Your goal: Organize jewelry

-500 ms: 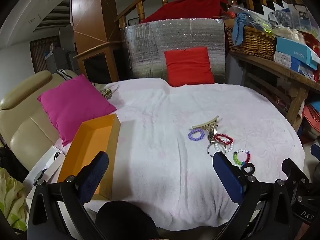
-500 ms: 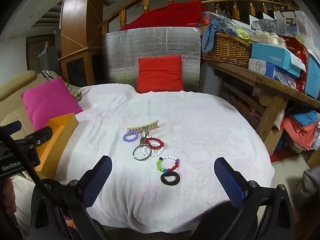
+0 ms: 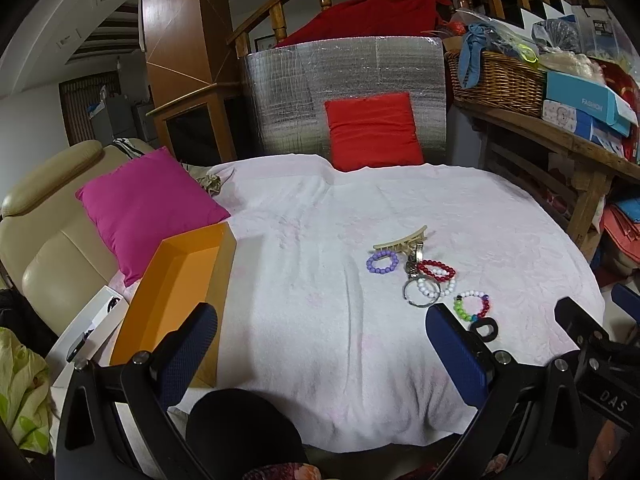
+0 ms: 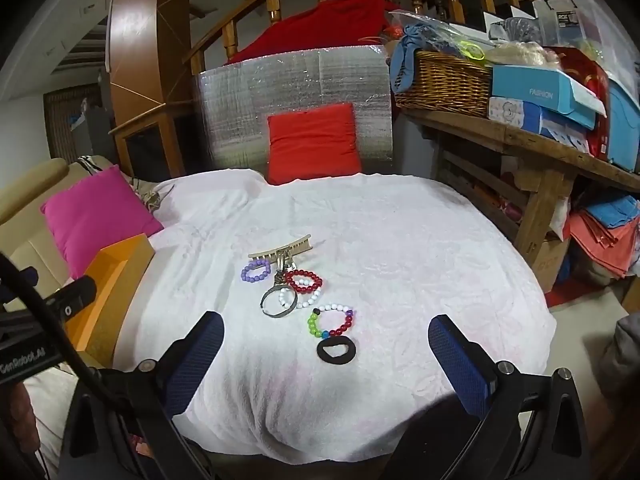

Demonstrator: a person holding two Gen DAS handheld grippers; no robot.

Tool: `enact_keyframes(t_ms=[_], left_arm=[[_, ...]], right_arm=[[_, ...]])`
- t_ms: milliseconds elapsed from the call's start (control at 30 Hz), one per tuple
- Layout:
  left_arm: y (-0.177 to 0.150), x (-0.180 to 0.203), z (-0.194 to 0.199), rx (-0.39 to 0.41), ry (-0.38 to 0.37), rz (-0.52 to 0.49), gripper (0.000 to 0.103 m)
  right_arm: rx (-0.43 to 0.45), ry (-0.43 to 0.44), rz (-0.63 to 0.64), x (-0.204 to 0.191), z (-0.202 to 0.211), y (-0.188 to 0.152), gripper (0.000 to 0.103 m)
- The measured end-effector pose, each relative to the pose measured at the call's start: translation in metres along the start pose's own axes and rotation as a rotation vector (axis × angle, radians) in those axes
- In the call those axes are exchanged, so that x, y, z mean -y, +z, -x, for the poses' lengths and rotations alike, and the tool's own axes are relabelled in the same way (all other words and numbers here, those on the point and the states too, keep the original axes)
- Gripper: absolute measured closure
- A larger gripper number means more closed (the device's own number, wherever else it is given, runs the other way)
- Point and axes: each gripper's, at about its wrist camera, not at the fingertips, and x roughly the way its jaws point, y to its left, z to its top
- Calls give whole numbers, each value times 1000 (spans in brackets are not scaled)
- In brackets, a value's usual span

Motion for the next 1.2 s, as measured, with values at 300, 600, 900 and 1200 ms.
enact_keyframes(t_ms=[300,600,900,1200], left_arm=[[3,5,12,4,-3,-4,0],[1,5,11,-8,1,1,0],[-7,9,13,-10,-2,-11,0],[-12,3,22,10,21,11,0]], right_arm=[[6,-1,-2,5,6,0,0],[11,-2,17,2,10,-1,0],[6,-2,18,0,9,-1,0],[12,-4,11,1,11,-2,0]])
